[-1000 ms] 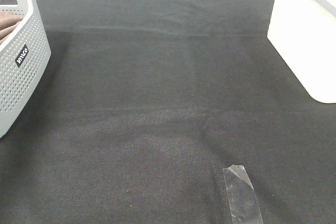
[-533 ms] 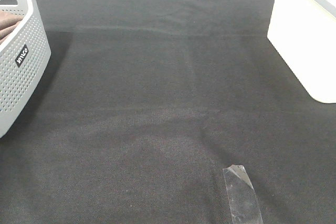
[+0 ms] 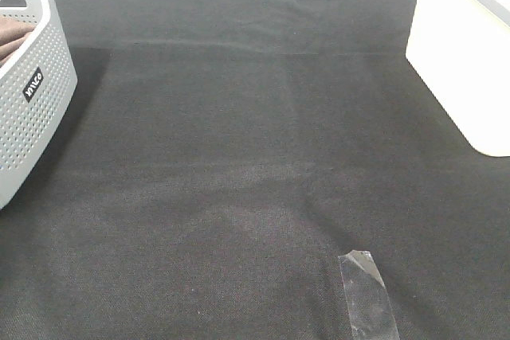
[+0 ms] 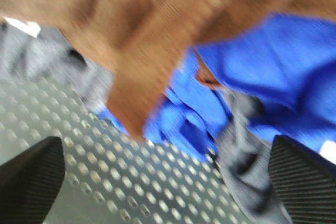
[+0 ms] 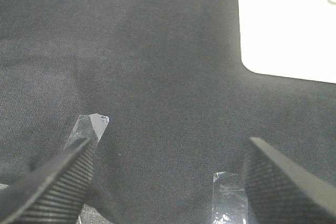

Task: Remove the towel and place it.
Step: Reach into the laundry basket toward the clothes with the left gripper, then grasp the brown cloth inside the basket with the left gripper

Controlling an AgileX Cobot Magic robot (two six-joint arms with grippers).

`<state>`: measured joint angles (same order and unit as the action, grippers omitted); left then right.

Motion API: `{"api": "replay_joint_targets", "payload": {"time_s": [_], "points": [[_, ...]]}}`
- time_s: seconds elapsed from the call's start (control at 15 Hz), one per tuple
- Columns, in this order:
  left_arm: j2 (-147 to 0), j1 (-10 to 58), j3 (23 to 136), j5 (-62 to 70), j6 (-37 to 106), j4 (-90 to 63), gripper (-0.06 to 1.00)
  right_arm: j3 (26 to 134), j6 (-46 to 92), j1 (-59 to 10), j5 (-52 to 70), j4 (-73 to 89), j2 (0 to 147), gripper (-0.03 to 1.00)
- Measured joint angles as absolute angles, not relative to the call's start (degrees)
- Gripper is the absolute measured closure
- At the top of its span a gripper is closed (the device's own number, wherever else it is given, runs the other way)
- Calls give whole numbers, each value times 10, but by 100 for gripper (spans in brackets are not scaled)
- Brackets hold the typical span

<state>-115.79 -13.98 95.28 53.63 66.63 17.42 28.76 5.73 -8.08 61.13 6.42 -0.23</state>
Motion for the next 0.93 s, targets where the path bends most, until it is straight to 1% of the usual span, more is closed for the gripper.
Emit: {"api": "replay_joint_targets", "payload": {"time_s": [0.4, 0.53, 0.6, 0.73, 0.87, 0.93], "points": [[-1211, -140, 1005, 532, 736, 84, -3, 288, 57, -81, 611, 64, -2, 21], [-1216, -140, 1007, 532, 740, 81, 0, 288, 57, -81, 611, 64, -2, 21], [-1219, -140, 1007, 536, 744, 76, 5, 288, 57, -81, 611, 64, -2, 21], [-1224, -140, 1007, 540, 751, 64, 20, 288, 57, -81, 611, 64, -2, 21], [-1225, -140, 1007, 536, 752, 55, 42, 288, 57, -81, 611, 64, -2, 21], [-1225, -140, 1007, 535, 752, 52, 55, 288, 57, -81, 611, 64, -2, 21]]}}
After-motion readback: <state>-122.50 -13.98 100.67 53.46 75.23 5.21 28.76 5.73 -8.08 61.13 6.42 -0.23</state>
